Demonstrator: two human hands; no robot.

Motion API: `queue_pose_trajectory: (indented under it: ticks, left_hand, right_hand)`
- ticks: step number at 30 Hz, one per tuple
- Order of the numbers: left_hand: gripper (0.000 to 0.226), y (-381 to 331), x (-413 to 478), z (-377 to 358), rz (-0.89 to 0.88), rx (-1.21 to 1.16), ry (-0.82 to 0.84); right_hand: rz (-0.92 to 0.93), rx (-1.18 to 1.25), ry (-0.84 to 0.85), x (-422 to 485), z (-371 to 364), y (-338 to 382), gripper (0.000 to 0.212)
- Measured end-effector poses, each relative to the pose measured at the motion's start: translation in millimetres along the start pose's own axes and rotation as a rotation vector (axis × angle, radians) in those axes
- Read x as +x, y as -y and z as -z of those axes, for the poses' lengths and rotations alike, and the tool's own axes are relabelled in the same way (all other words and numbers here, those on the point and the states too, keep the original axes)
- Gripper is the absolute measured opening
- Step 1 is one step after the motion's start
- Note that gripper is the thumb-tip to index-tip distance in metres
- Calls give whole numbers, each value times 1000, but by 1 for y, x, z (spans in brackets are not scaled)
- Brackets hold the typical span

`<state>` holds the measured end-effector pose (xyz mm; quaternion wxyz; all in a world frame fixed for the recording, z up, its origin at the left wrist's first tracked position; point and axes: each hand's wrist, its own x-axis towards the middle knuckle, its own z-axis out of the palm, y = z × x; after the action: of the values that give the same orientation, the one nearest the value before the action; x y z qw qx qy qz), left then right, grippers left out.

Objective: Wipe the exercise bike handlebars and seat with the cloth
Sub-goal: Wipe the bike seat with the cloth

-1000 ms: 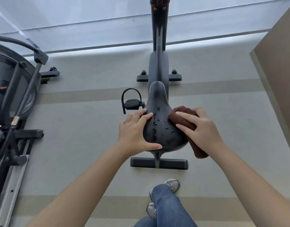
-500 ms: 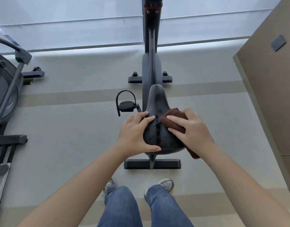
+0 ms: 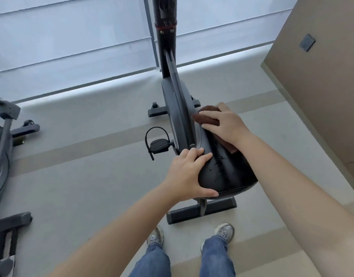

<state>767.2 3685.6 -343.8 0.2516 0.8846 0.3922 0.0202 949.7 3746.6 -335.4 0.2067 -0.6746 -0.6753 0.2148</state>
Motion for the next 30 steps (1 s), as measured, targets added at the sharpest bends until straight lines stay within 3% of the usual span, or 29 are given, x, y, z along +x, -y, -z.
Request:
queue_pose_trajectory:
  ticks: [3,6,10,13,17,20,25,30]
  left_hand:
    - [100,10,1,3,-64,-21,21]
    - [99,17,3,8,-120,-32,70]
    - [97,27,6,11,-184,-58,76]
    - [95,34,6,10,-212,-90,77]
    - [93,43,7,9,-236,-144,86]
    - [91,47,7,10,-260,-155,100]
    - [90,50,10,11,-279,-166,96]
    - [91,51,11,10,-276,-179,86]
  right_hand:
    - [-75,-81,-57,-72,7,-5,36]
    - [-100,-145,-253,-142,-4,3,31]
    - [-215,-236,-412,-139,-27,26,29]
    - [-294,-346,-359,-78,-29,35,32]
    - [-332,-208,-230,-25,-21,33,39]
    - [-338,-244,-202,-55,-21,36,39]
    - [-322,-318,-355,-144,-33,51,37]
    - [-310,-318,-376,-129,-32,45,30]
